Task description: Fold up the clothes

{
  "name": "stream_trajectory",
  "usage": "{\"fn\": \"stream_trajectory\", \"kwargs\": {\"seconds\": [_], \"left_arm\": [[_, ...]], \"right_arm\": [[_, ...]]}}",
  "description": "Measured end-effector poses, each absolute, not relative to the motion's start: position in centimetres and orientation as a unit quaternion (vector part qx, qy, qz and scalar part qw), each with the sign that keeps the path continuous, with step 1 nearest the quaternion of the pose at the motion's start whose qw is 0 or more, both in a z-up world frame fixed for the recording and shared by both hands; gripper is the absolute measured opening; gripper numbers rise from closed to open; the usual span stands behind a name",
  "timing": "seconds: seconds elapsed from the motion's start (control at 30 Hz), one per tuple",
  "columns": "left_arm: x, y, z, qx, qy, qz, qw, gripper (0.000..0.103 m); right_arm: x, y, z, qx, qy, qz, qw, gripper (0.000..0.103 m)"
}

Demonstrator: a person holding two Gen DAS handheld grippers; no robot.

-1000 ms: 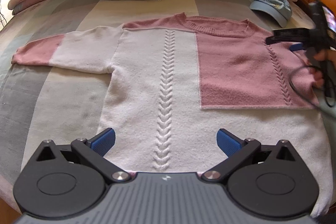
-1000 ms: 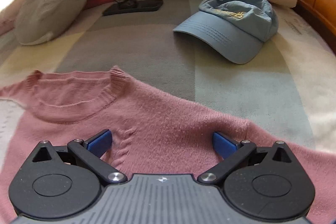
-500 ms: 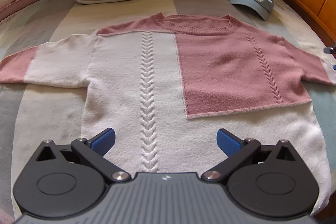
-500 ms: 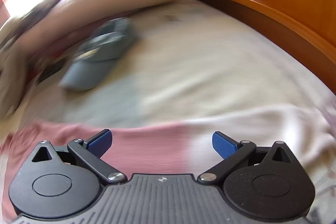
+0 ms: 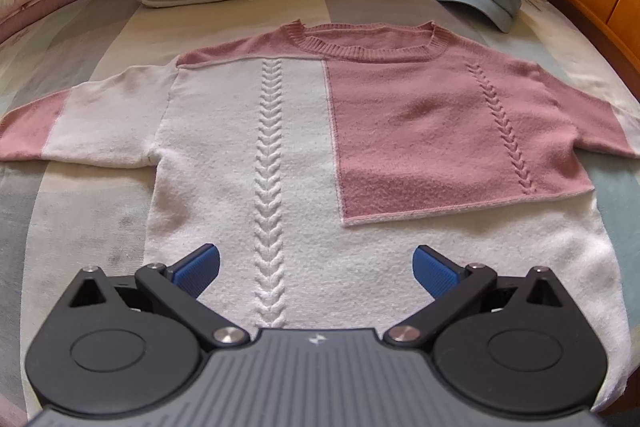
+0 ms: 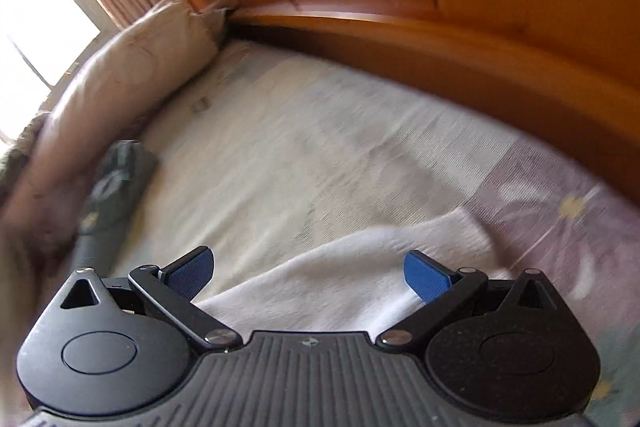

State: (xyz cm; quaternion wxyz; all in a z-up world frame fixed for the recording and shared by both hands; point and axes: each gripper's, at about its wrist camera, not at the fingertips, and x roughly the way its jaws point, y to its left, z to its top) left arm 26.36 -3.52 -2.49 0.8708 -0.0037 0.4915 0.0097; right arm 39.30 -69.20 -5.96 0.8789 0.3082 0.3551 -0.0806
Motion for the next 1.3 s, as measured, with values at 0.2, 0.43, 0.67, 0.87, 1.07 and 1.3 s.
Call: {"fn": "stream_trajectory", "kwargs": {"seconds": [0.2, 0.43, 0.67, 0.87, 1.07, 1.3], "left_arm": [[26.6, -4.0, -2.4, -0.005, 0.49, 0.016, 0.871, 0.102], [27.0, -4.2, -2.5, -0.006, 0.489, 0.031, 0.872, 0.102], [26.6, -4.5, -3.1, -0.001, 0.49, 0.055, 0.87, 0.102], [25.2, -3.4, -4.0, -0.024, 0.493, 0.074, 0.867, 0.102], [23.7, -2.0, -5.4, -0.063, 0.5, 0.082, 0.86, 0.102], [22.6, -1.5, -5.6, -0.085, 0.491, 0.063, 0.865, 0.102]], "right_arm": [[40.0, -69.2, -5.8, 0.256, 0.382, -0.143, 0.876, 0.103], [41.7, -59.0, -2.0, 0.147, 0.406, -0.051, 0.901, 0.103], [42.0, -40.8, -1.0, 0.101, 0.429, 0.2, 0.875, 0.103], [41.2, -32.1, -3.7, 0.033, 0.438, 0.231, 0.868, 0.103], [40.6, -26.1, -6.8, -0.067, 0.435, 0.185, 0.879, 0.103], [42.6, -25.4, -6.5, -0.061, 0.446, 0.175, 0.876, 0.103]]}}
